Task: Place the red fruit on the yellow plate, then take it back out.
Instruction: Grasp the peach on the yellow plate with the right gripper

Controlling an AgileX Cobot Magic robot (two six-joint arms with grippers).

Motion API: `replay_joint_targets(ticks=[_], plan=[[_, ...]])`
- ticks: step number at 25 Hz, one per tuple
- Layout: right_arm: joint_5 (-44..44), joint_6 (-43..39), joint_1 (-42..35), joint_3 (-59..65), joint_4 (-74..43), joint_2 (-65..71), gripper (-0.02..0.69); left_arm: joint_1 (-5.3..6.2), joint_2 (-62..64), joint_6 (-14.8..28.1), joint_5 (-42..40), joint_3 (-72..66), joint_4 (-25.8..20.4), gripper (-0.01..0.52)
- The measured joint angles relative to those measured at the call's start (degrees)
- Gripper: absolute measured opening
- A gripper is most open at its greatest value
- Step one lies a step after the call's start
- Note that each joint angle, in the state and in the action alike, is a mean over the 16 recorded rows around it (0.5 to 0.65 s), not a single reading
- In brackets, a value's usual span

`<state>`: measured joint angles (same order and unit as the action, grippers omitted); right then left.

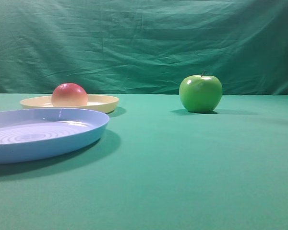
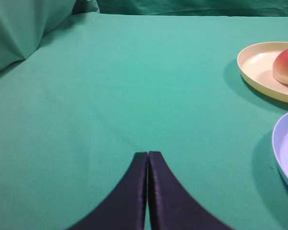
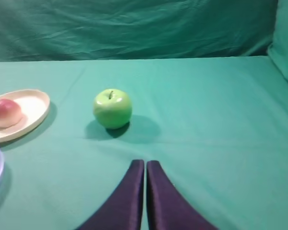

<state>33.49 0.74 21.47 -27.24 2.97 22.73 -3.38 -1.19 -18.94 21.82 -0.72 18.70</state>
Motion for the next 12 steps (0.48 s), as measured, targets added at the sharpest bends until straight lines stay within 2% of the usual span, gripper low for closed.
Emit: replay_joint_targets(ticks=[6,12], plan=[[2.7,1.39,4.38,-8.14,0.48,11.24,0.0,0.0,0.0,0.04,0.0,0.0,0.0,0.0],[-0.24,2.57,5.65,-12.72,1.4,19.71,0.0,0.0,0.0,0.07,0.0,0.0,0.0,0.0]])
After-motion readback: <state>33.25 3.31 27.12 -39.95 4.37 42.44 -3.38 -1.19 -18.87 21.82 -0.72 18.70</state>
